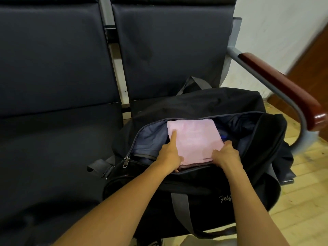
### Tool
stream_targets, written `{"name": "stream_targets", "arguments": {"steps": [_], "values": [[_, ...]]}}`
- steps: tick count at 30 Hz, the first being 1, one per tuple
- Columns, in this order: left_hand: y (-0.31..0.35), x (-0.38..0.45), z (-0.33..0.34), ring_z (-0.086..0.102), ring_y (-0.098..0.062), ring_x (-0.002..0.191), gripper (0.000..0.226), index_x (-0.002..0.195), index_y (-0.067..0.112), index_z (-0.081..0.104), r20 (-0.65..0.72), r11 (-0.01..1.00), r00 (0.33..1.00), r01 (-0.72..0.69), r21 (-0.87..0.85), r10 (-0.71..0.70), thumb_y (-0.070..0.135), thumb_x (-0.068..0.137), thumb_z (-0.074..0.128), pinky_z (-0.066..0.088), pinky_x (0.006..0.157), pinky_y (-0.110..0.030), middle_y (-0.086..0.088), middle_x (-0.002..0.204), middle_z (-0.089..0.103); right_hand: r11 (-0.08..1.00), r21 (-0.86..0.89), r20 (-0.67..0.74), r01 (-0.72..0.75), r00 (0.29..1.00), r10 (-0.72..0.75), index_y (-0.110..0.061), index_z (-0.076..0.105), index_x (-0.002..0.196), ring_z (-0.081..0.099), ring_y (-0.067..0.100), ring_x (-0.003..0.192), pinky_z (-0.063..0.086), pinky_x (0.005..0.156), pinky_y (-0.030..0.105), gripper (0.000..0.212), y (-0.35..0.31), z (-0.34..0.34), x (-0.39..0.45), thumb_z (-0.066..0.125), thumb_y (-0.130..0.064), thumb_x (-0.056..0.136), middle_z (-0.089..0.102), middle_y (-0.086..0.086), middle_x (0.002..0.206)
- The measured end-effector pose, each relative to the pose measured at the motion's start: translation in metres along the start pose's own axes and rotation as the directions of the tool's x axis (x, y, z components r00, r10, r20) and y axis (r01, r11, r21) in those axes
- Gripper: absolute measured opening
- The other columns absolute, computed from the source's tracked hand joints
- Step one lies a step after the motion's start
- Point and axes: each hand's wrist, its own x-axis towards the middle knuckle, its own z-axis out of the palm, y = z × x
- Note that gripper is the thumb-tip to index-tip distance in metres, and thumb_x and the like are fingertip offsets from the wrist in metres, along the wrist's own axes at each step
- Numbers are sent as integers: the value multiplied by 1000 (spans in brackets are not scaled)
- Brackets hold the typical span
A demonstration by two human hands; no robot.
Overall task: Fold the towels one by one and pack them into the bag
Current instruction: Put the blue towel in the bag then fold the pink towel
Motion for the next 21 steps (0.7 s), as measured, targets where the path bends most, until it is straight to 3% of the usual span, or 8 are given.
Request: {"name": "stream_targets", "arguments": {"steps": [3, 5, 8, 10, 15, 21], "values": [[-1, -2, -2, 61, -30, 101, 91, 155, 34, -1, 36, 1000, 999, 24, 16, -25, 10, 93, 62, 57, 81, -37, -15, 142, 42, 999, -33, -70, 17, 997, -19, -6, 30, 142, 53, 46, 114, 45, 81, 43, 54, -1, 4, -9, 52, -5, 92, 43, 27, 136], [-1, -5, -8, 59, -28, 105, 77, 155, 24, 15, 20, 998, 1000, 4, 56, -5, 10, 94, 60, 54, 85, -34, -14, 141, 43, 997, -56, -159, 57, 985, -66, -10, 30, 140, 52, 50, 112, 44, 79, 44, 58, -2, 6, -18, 55, 1, 89, 33, 28, 140], [-3, -10, -19, 58, -31, 105, 40, 135, 8, 47, -74, 994, 995, -57, 88, 64, 8, 95, 51, 52, 85, -36, -15, 127, 51, 992, -53, -247, 116, 961, -126, -12, 36, 134, 54, 47, 97, 41, 72, 41, 52, -6, 9, -28, 54, 4, 88, 32, 23, 136], [-6, -14, -28, 60, -29, 96, 23, 115, 5, 59, -146, 991, 983, -102, 88, 114, 8, 94, 49, 53, 78, -38, -14, 114, 59, 985, -38, -244, 167, 955, -172, -11, 45, 129, 55, 43, 99, 42, 73, 40, 41, -12, 13, -33, 53, 0, 90, 40, 19, 133], [-11, -36, -59, 62, -26, 74, 19, 84, 7, 65, -265, 976, 945, -156, 150, 191, 13, 93, 50, 55, 65, -43, -9, 81, 65, 950, 61, -222, 306, 932, -286, -11, 61, 109, 63, 33, 97, 50, 77, 37, 16, -36, 34, -57, 56, -17, 95, 66, 15, 110], [-42, -66, -101, 62, -28, 78, 22, 81, 12, 62, -337, 976, 918, -172, 136, 209, 21, 96, 49, 50, 61, -38, -7, 84, 63, 891, 41, -194, 452, 879, -437, -11, 65, 98, 66, 31, 84, 50, 70, 34, 22, -81, 67, -104, 54, -30, 99, 71, 15, 93]]}}
